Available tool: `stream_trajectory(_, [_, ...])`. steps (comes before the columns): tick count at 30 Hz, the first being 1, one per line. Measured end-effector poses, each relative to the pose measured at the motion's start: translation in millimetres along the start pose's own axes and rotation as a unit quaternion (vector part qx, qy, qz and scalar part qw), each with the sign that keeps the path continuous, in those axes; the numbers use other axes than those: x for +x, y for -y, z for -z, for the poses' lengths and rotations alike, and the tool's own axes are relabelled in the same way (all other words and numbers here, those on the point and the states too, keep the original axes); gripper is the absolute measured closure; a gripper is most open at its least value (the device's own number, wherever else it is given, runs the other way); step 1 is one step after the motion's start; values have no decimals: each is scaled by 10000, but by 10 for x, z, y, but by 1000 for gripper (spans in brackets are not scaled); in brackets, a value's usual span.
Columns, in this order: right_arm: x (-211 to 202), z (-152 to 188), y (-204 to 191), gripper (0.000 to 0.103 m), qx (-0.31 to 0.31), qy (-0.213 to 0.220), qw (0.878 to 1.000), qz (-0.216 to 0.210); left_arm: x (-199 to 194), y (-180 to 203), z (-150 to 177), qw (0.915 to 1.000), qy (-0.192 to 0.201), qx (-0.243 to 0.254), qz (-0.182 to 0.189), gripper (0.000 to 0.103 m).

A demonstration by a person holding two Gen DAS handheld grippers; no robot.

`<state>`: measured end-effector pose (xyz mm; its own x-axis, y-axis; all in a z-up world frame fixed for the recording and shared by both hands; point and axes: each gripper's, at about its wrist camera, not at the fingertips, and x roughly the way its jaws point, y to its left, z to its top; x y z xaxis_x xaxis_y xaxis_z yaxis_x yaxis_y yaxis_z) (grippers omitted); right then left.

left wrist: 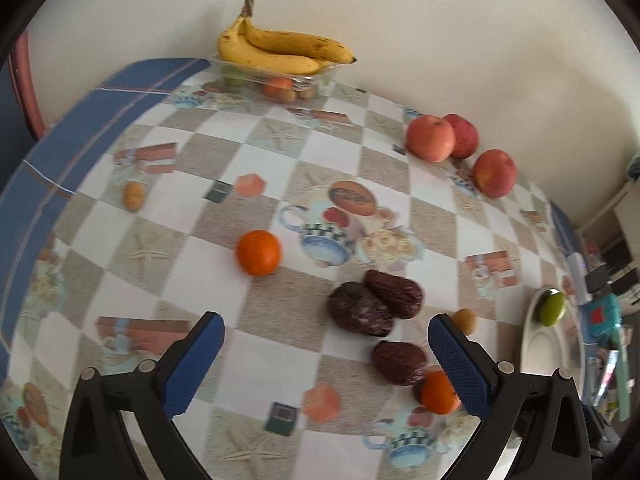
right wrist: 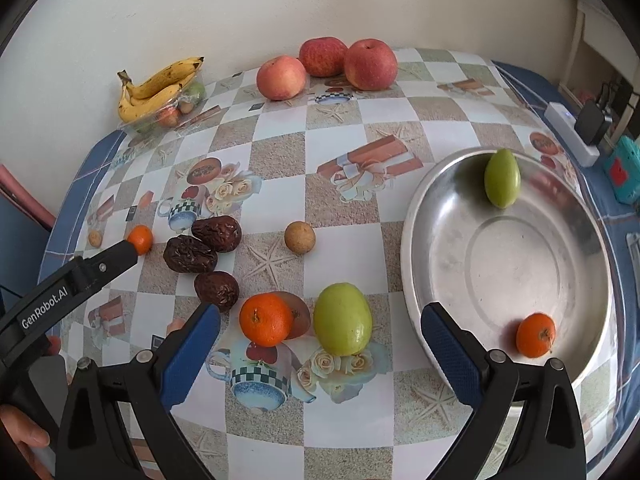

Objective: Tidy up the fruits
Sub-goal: 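Withdraw both open tools from the plate back toward the fruit cluster, then close the left tool on a dark red date while the right tool grasps a large green pear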

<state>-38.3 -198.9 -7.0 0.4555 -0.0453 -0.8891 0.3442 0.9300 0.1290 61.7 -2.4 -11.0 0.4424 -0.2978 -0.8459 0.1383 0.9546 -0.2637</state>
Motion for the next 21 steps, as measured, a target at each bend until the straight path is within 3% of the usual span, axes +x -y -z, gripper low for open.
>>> stream_trajectory(5, [-46, -50, 43, 3, 78, 181, 9998, 23, 4, 165, -36, 9995, 118, 143, 246, 0])
stream_trajectory(11, [-52, -120, 47, 4, 126, 282, 9995, -26, 82, 366, -23, 9985, -49, 516, 179, 0])
stream_trajectory(14, [-46, -125, 32, 20, 46, 313, 9995, 64, 171, 394, -13, 9985, -257, 436, 215, 0])
stream_trajectory(21, [-11, -141, -2, 31, -79, 283, 9995, 80, 280, 419, 43, 9977, -567, 329, 168, 2])
